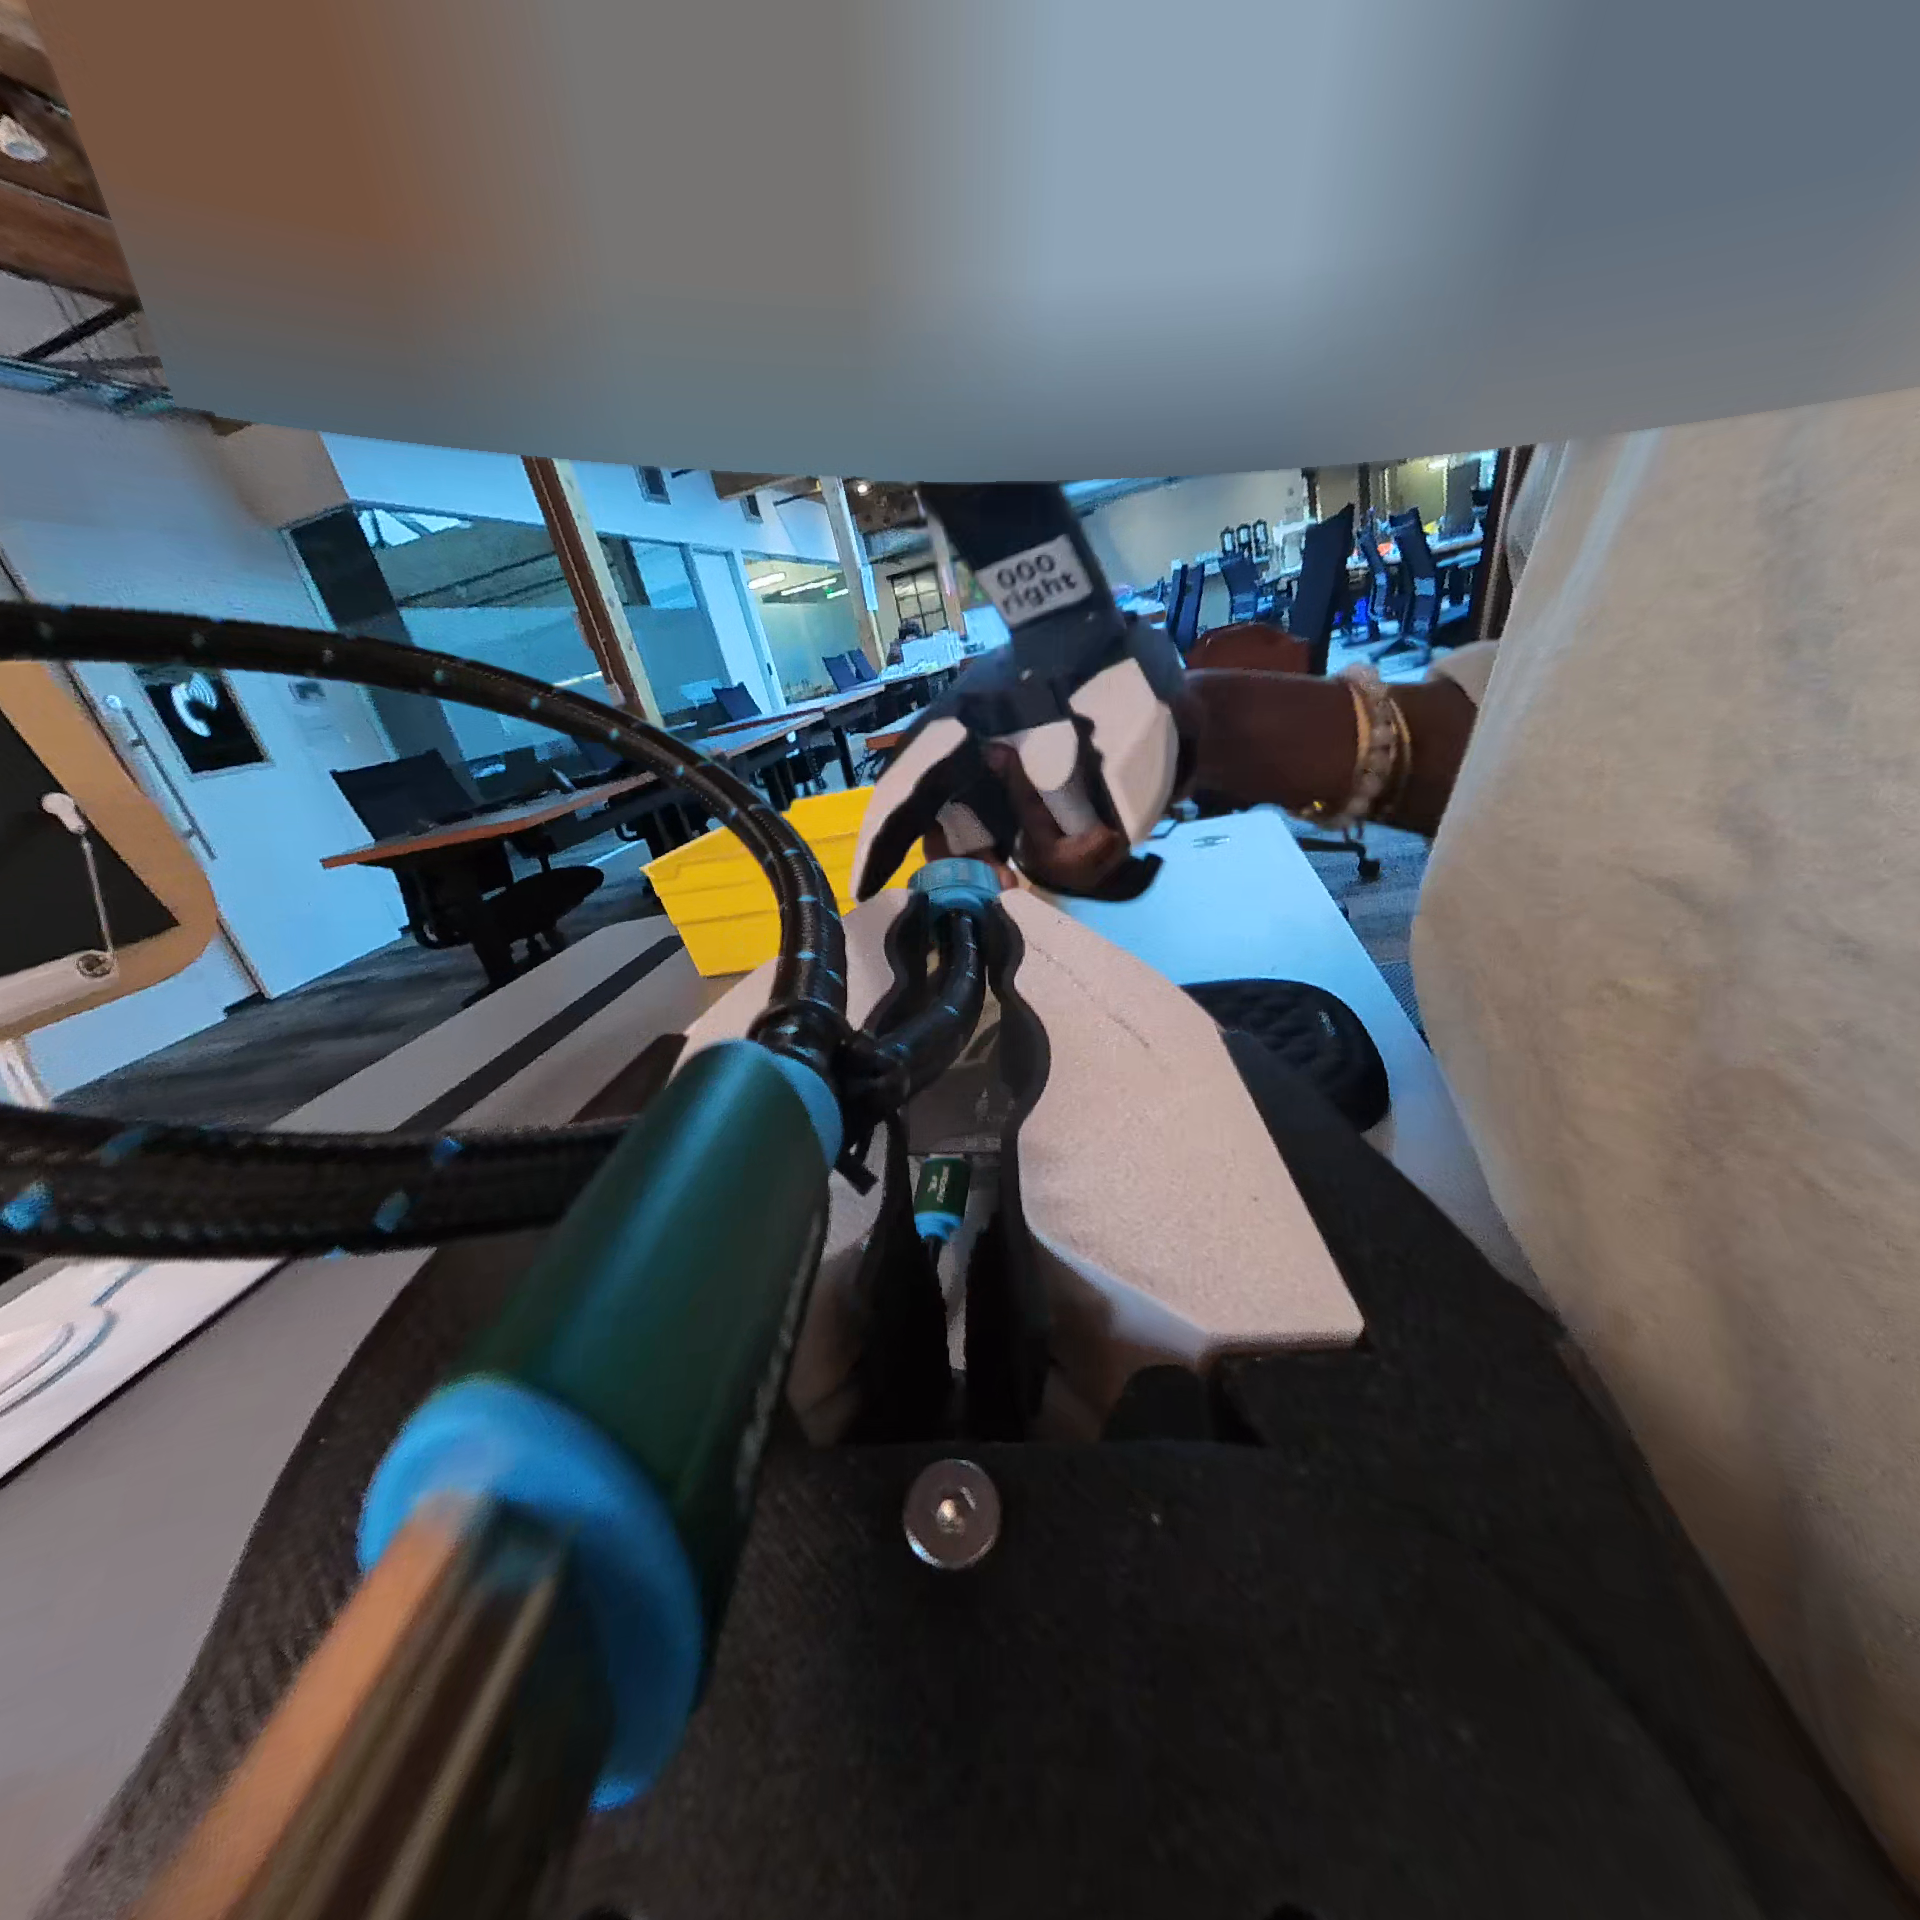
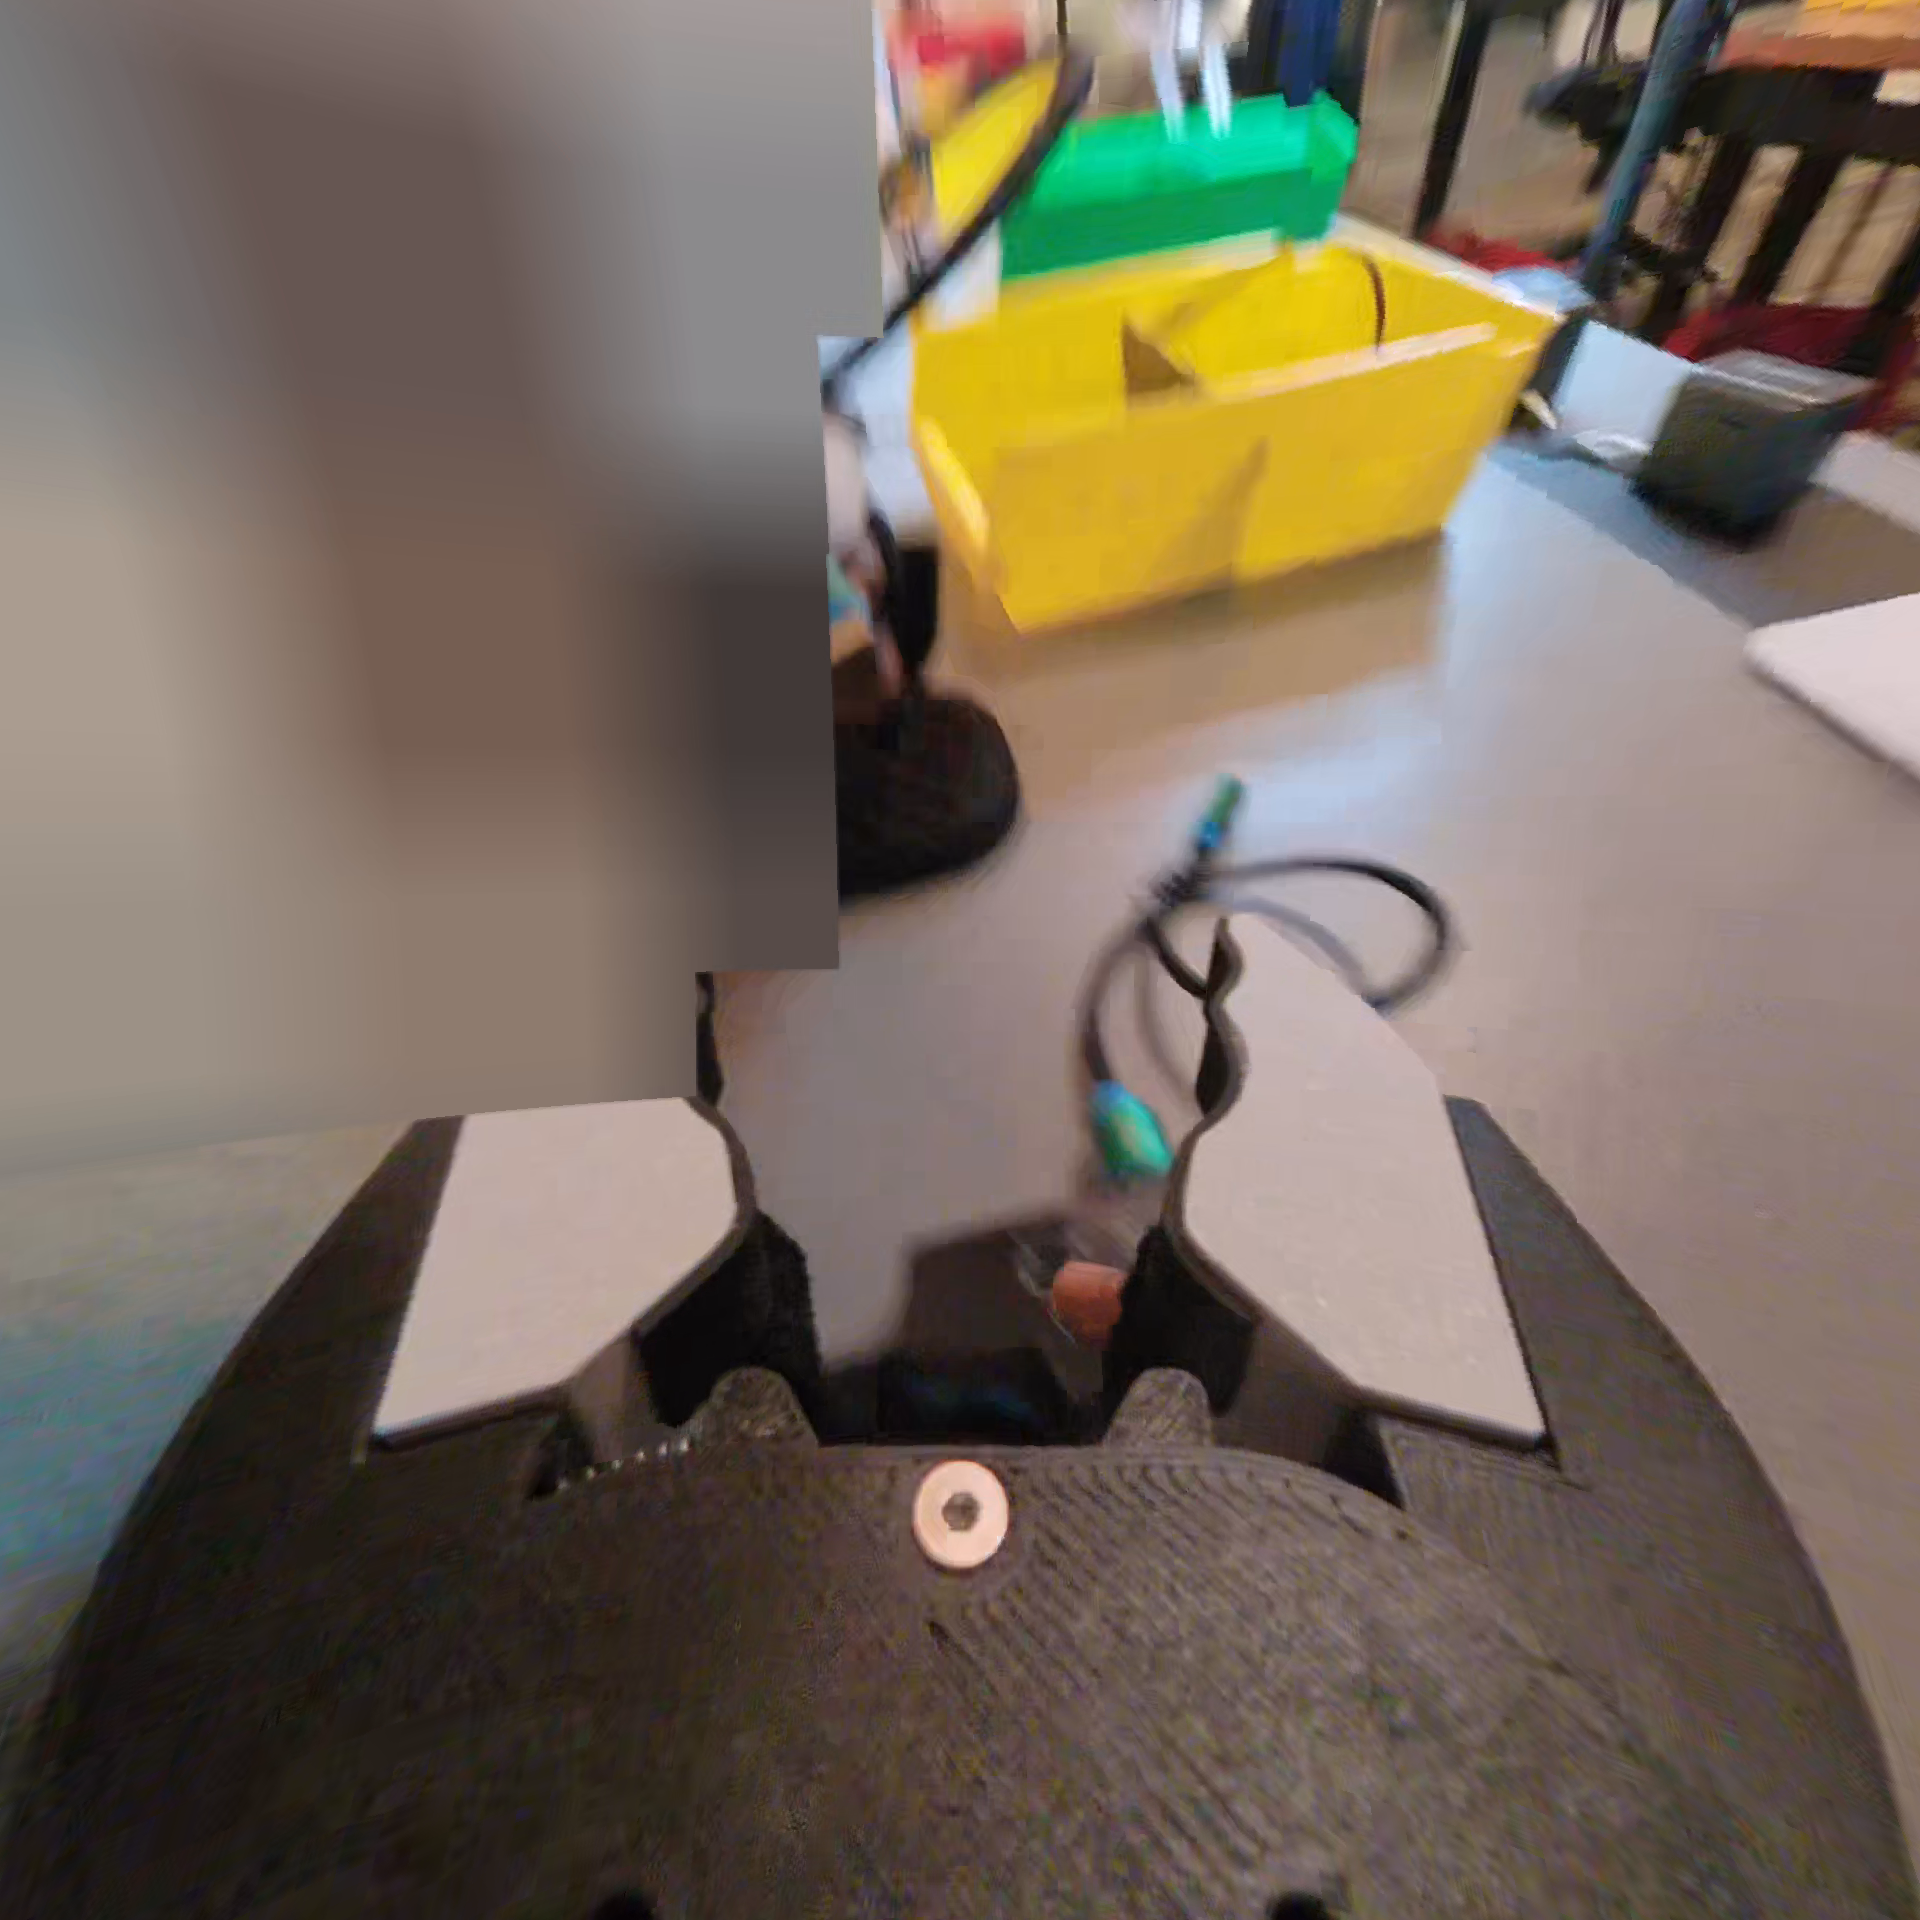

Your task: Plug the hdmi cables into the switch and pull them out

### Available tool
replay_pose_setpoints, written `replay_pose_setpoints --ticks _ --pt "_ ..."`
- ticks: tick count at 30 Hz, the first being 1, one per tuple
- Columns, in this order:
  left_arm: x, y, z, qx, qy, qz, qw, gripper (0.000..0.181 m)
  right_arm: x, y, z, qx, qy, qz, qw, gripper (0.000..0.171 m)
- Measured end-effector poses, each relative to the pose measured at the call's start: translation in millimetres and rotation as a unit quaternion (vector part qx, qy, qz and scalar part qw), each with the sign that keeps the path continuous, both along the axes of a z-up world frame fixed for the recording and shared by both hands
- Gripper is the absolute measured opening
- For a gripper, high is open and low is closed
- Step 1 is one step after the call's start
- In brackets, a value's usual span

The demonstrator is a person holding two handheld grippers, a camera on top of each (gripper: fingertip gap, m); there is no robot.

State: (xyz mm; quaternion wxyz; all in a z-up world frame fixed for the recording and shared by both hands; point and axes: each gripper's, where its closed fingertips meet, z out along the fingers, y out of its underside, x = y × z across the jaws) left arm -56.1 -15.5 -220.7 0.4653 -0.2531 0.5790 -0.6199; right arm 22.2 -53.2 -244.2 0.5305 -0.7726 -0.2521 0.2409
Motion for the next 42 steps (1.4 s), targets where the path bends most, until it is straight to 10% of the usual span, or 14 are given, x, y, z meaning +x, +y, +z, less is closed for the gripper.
replay_pose_setpoints --ticks 5,13,27,42 --pt "5 -1 -10 0.023 0.024 0.011 0.999 0.011 39 -27 -77 -0.144 -0.295 0.053 0.943 0.099" --pt "12 -2 -22 0.028 0.054 0.019 0.998 0.011 66 -34 -122 -0.224 -0.436 0.079 0.868 0.050" --pt "36 -22 -41 0.013 0.130 0.015 0.991 0.011 52 -27 -79 -0.009 -0.194 0.052 0.980 0.042" --pt "42 -45 -53 0.020 0.148 -0.035 0.988 0.011 40 -21 -67 0.024 -0.202 0.076 0.976 0.041"
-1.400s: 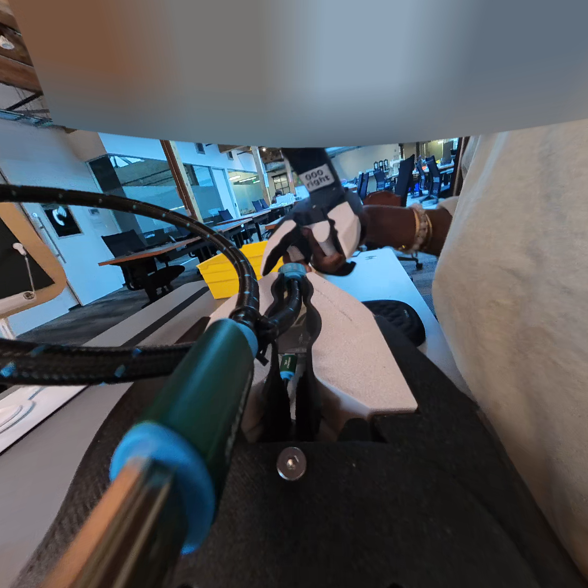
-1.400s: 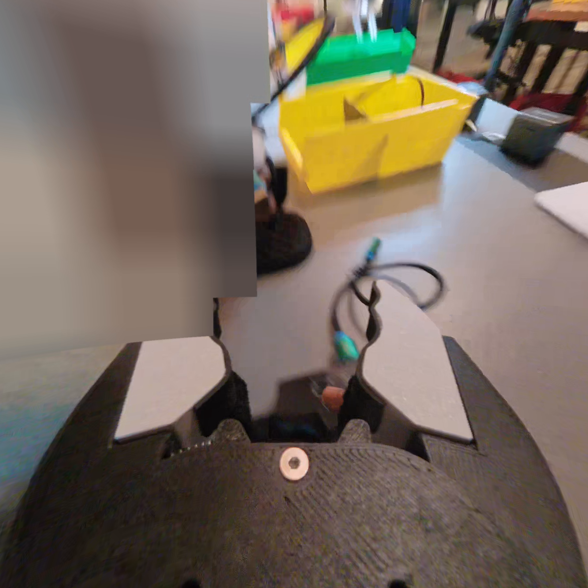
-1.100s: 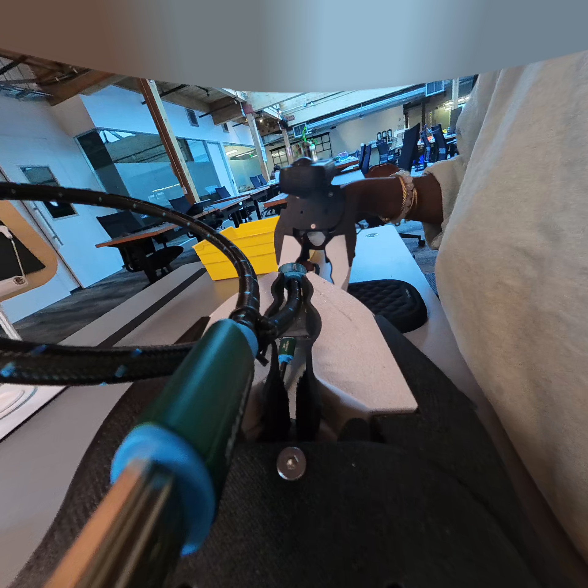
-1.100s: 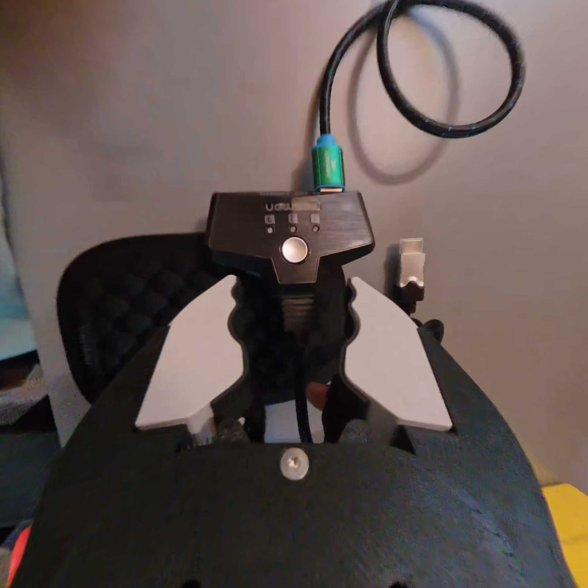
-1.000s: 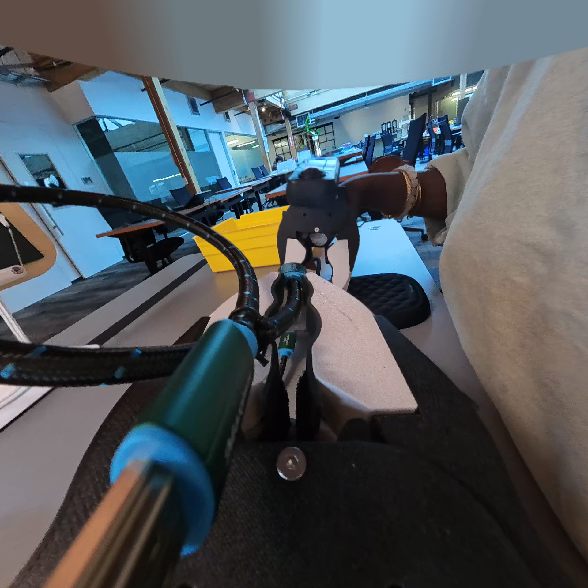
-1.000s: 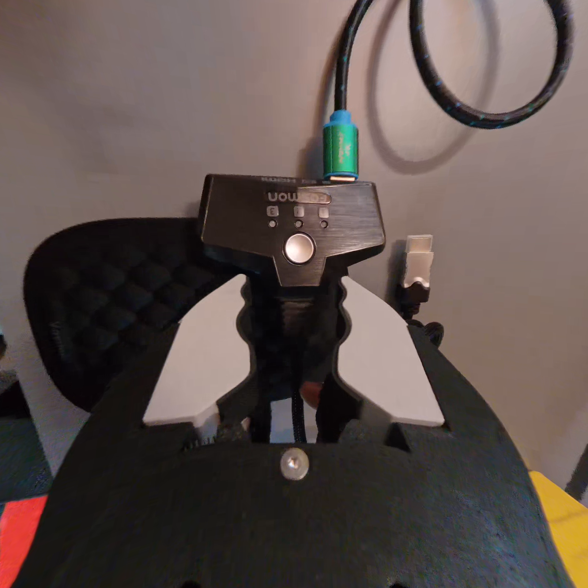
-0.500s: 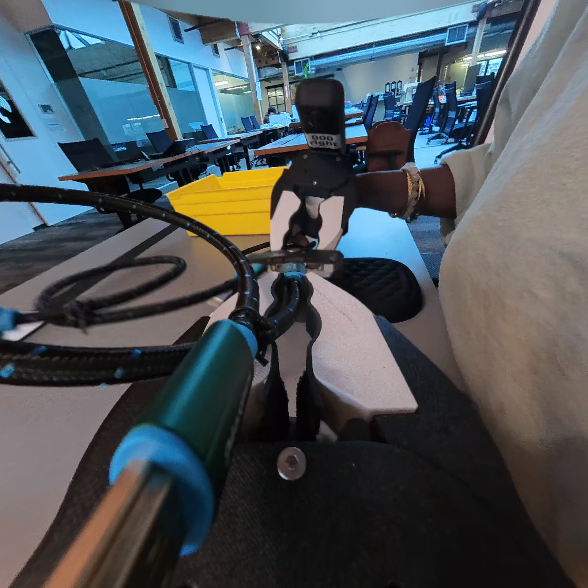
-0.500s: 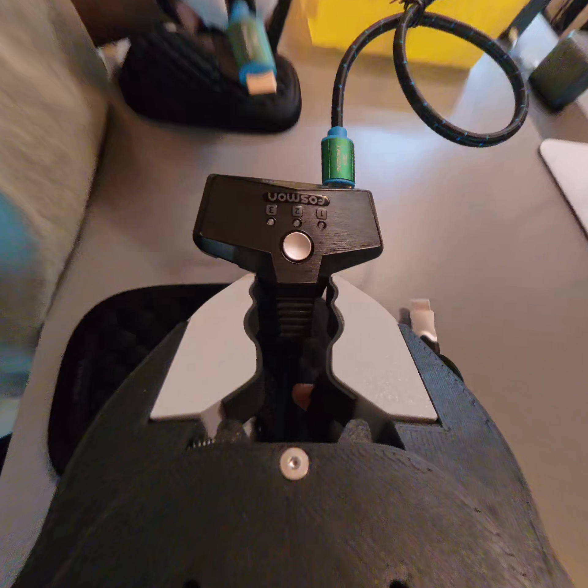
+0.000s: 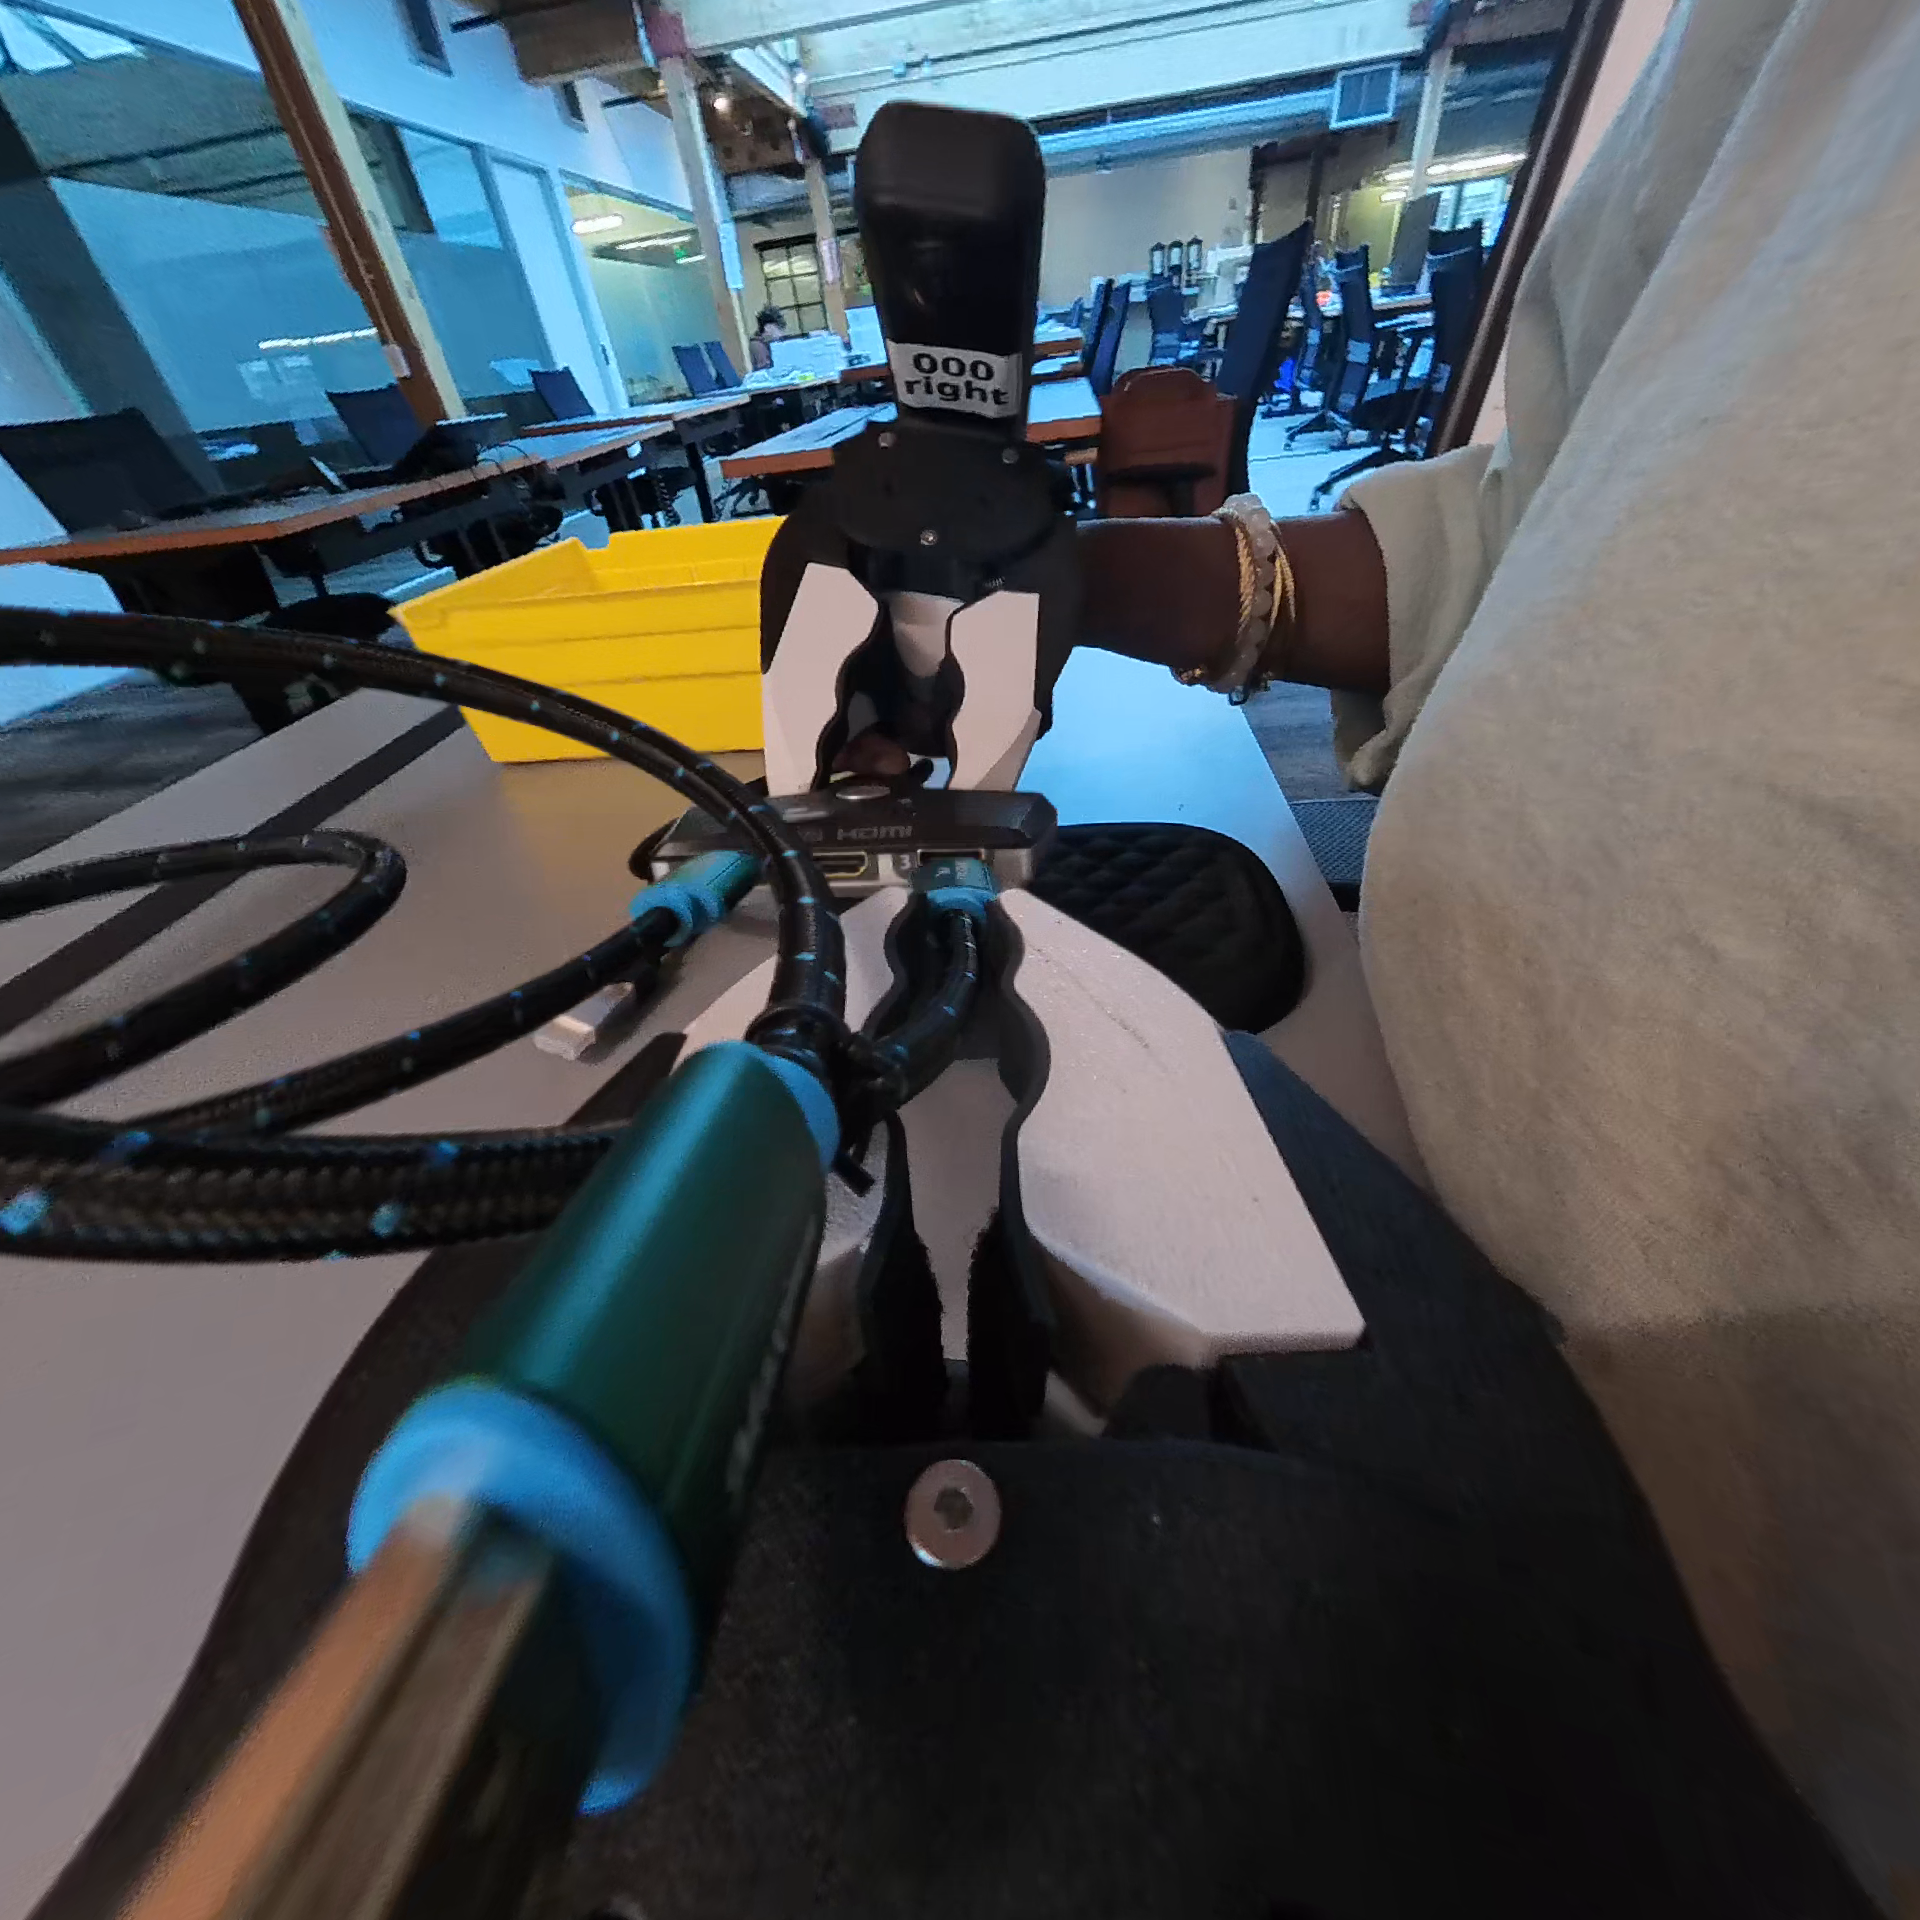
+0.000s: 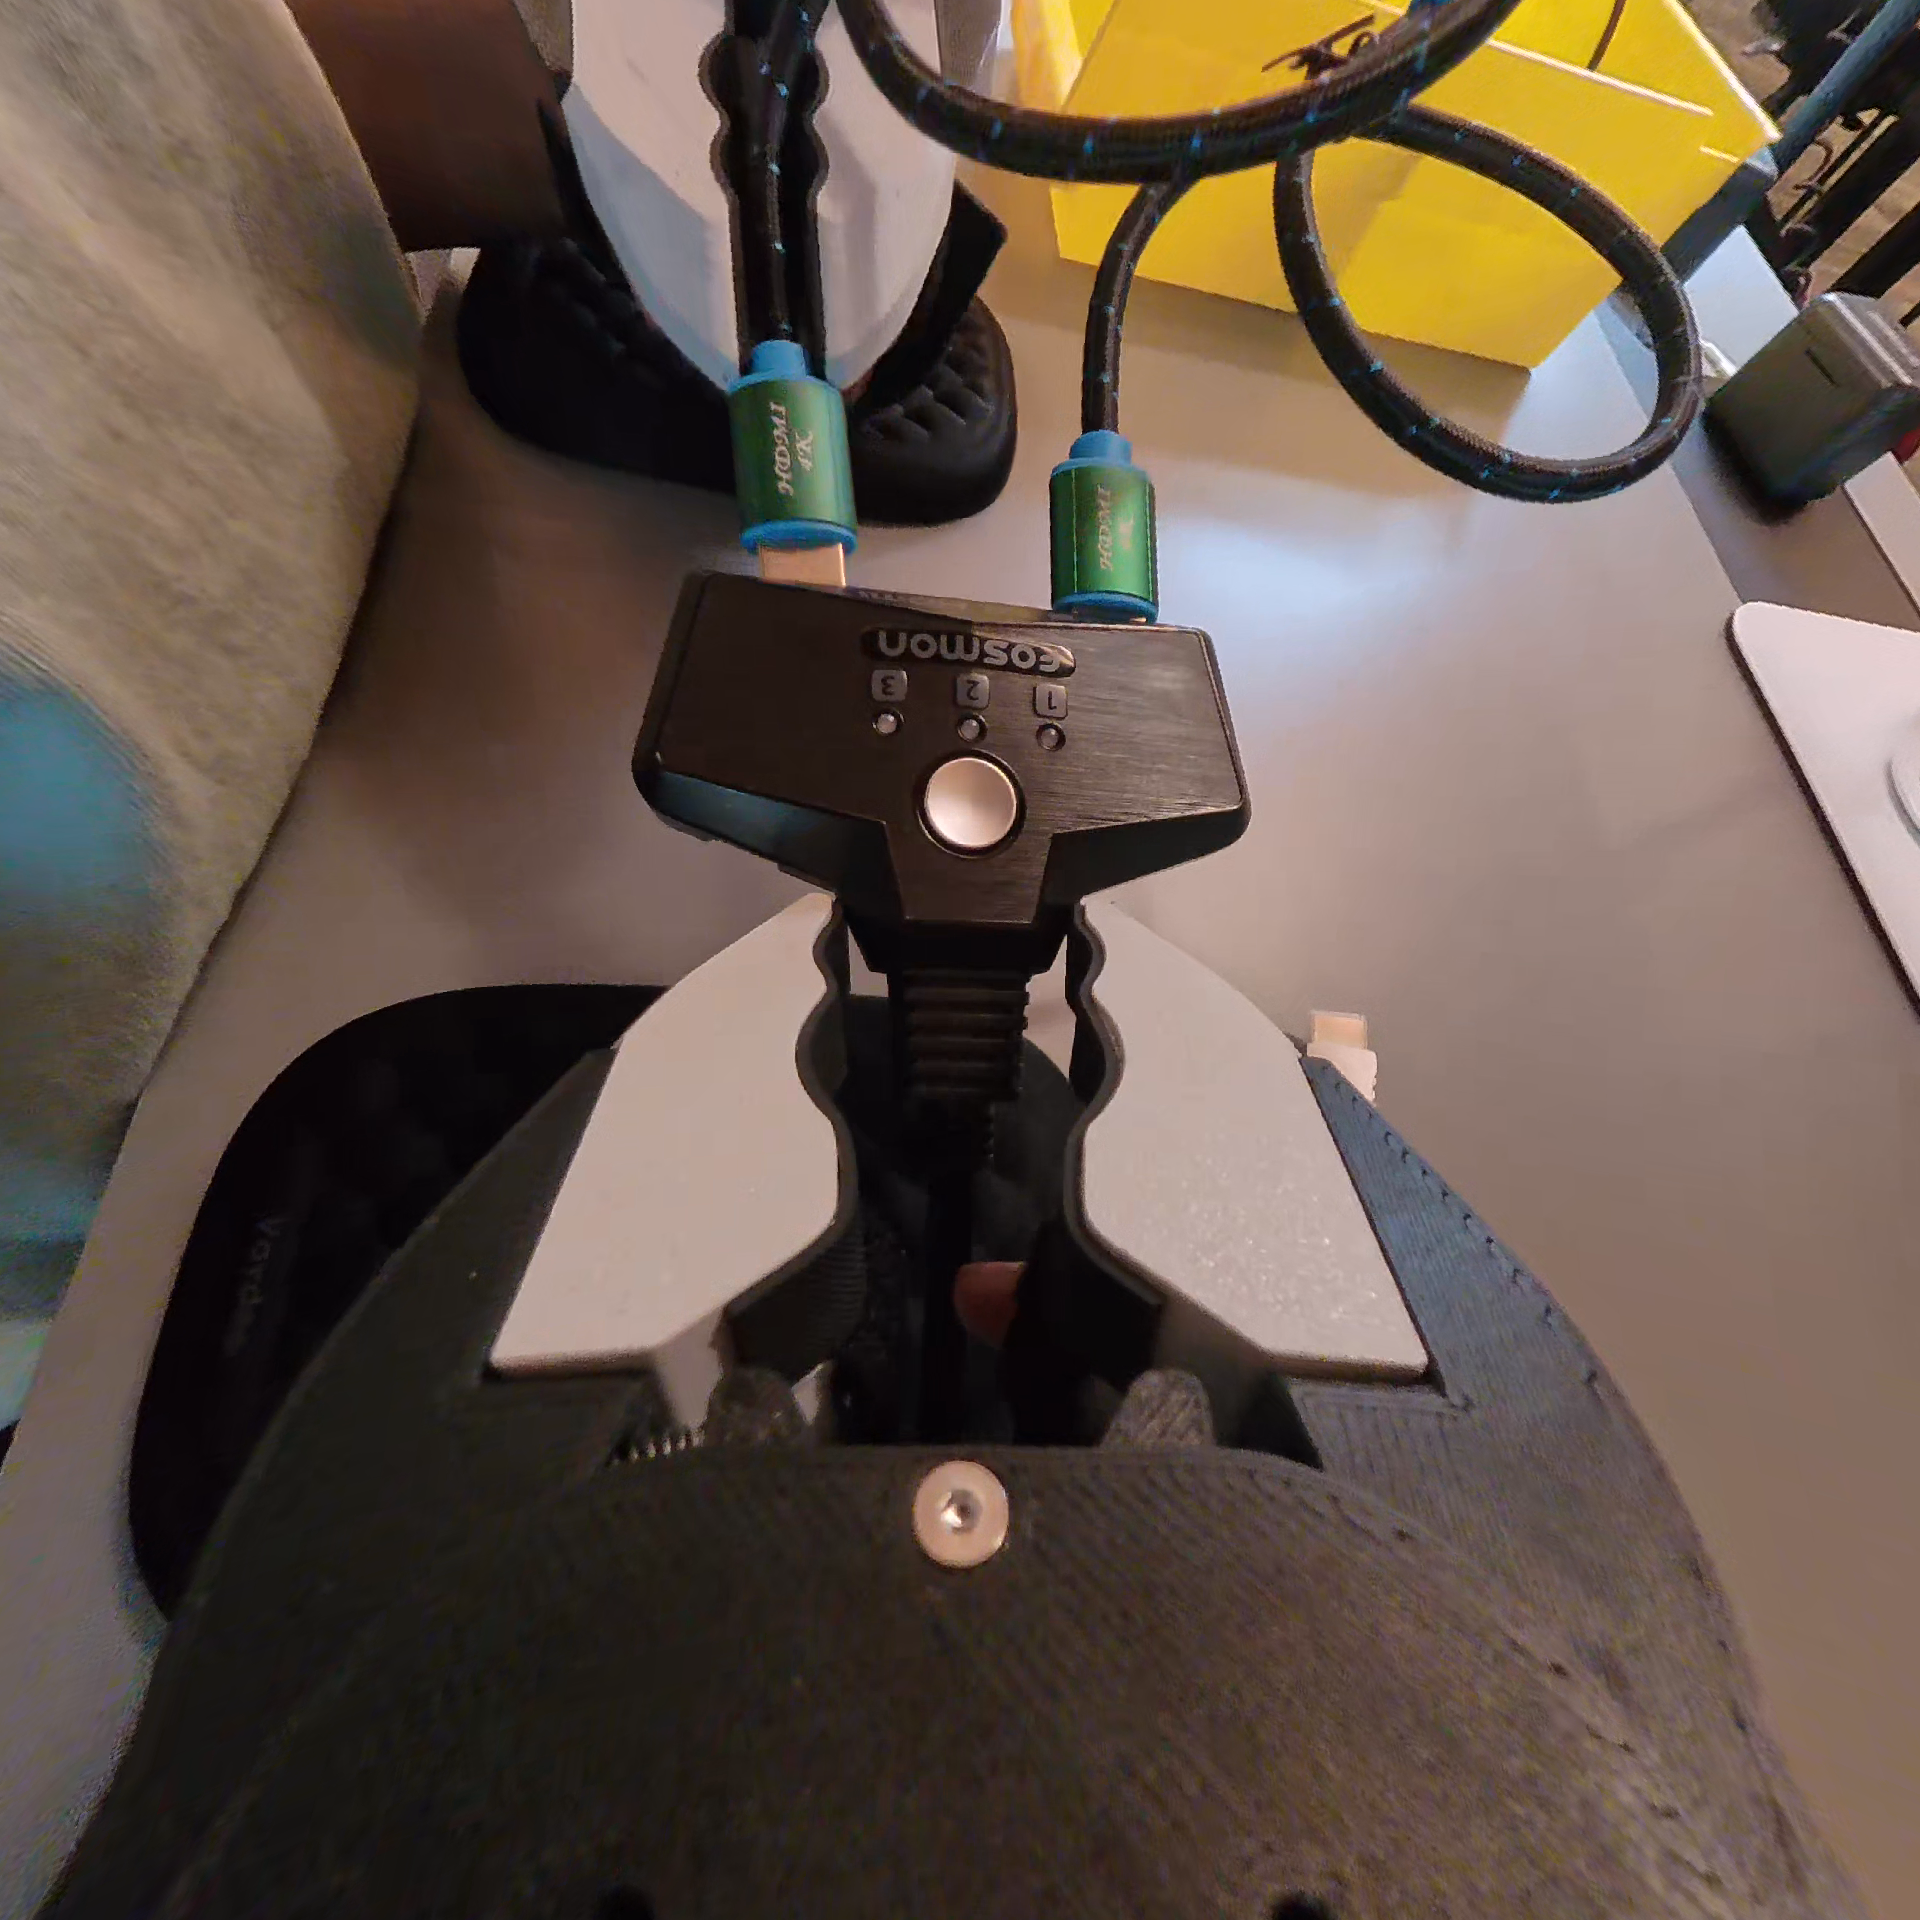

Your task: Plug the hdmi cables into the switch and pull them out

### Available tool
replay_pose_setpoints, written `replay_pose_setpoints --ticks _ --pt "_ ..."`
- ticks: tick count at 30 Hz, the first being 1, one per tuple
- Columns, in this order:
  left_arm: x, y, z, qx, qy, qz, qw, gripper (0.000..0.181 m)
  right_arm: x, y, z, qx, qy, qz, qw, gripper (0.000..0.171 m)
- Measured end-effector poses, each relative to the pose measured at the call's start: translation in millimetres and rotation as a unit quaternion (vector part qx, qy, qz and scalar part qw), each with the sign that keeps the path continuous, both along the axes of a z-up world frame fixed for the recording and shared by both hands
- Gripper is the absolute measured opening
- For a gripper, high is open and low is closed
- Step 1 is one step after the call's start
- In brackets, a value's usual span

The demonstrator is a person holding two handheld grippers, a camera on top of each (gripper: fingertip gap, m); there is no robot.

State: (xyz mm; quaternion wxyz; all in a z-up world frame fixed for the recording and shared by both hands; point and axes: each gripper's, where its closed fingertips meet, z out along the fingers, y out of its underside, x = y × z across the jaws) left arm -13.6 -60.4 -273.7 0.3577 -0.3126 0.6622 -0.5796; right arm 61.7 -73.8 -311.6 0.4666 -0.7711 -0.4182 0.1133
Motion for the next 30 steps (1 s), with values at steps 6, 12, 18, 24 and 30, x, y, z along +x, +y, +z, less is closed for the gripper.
replay_pose_setpoints --ticks 6,12,18,24,30 --pt "-1 -4 -4 0.007 0.007 -0.018 1.000 0.011 -2 -3 -4 -0.008 -0.013 0.013 1.000 0.042" --pt "0 -5 0 -0.004 0.003 -0.017 1.000 0.012 -3 -5 -2 -0.006 -0.003 0.014 1.000 0.041" --pt "-2 -9 -2 -0.003 0.010 -0.026 1.000 0.012 -6 -6 -2 -0.012 0.001 0.021 1.000 0.042" --pt "-2 -7 0 0.005 0.018 -0.024 1.000 0.011 -6 -4 0 -0.023 -0.006 0.004 1.000 0.041" --pt "0 -10 9 -0.017 0.001 -0.035 0.999 0.011 -10 -2 -7 -0.042 0.013 -0.005 0.999 0.041"
